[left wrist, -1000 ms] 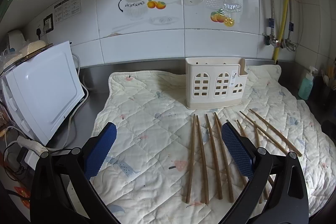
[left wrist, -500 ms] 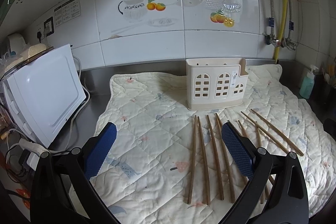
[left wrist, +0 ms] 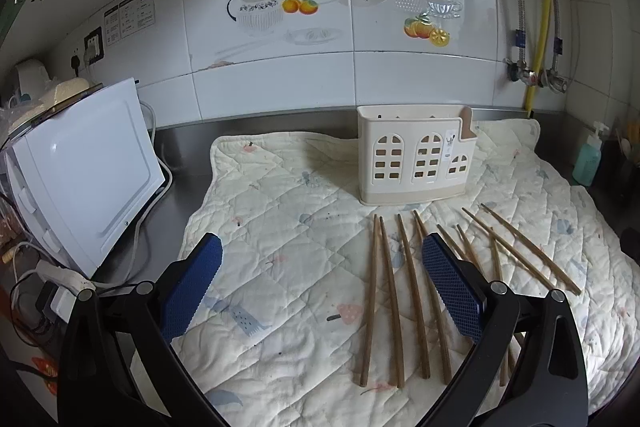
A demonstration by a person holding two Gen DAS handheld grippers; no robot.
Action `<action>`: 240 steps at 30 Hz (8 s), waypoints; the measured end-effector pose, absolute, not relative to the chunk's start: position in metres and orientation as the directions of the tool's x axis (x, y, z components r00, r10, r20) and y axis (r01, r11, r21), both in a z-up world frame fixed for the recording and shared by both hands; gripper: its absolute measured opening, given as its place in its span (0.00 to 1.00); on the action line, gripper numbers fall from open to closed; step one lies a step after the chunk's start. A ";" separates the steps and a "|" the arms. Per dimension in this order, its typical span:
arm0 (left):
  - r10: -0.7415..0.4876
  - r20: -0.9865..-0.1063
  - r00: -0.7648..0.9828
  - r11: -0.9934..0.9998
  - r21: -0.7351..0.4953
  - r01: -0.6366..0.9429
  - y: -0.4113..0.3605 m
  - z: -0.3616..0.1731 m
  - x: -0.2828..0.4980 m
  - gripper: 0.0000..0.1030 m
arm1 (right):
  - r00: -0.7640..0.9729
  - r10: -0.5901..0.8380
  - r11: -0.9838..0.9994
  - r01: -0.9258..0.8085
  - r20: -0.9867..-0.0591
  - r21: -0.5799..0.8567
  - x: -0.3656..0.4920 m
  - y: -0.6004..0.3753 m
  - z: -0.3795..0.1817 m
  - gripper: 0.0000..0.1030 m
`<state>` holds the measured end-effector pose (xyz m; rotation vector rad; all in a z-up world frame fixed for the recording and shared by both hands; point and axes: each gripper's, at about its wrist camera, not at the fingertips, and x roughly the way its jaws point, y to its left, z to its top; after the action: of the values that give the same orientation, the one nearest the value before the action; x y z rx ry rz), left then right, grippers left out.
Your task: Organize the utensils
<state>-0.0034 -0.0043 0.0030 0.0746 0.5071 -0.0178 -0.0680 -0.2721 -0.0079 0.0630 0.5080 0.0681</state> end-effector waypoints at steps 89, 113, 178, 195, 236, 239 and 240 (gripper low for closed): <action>-0.248 -0.733 0.633 0.952 -0.064 0.299 -0.010 -0.122 0.018 0.06 | 0.776 0.219 0.975 -0.156 -0.591 0.156 -0.056 -0.219 -0.100 0.08; -0.281 -0.711 0.644 0.949 -0.105 0.298 0.006 -0.101 0.015 0.18 | 0.850 0.217 0.976 -0.189 -0.480 0.107 -0.046 -0.224 -0.041 0.07; -0.343 -0.285 0.895 0.934 -0.004 0.356 -0.030 0.107 0.088 0.05 | 0.920 0.225 0.971 -0.240 -0.322 -0.006 0.065 -0.267 0.135 0.07; -0.284 -0.263 0.922 0.956 -0.002 0.294 -0.055 0.117 0.175 0.05 | 0.886 0.218 0.972 -0.234 -0.408 0.013 0.163 -0.253 0.116 0.07; -0.256 -0.628 0.735 0.953 -0.039 0.299 -0.021 -0.045 0.019 0.44 | 0.754 0.148 0.983 -0.184 -0.640 0.010 -0.028 -0.287 -0.089 0.31; -0.263 -0.664 0.700 0.950 -0.051 0.308 -0.023 -0.065 0.013 0.44 | 0.753 0.133 0.985 -0.171 -0.645 0.003 -0.032 -0.290 -0.098 0.30; -0.263 -0.674 0.690 0.949 -0.051 0.312 -0.024 -0.072 0.011 0.44 | 0.755 0.126 0.987 -0.164 -0.643 0.001 -0.033 -0.291 -0.099 0.30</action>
<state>0.0106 -0.0239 -0.0720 0.0695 0.7430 -0.3223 -0.0327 -0.2908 -0.0992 -0.0563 0.6972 0.1581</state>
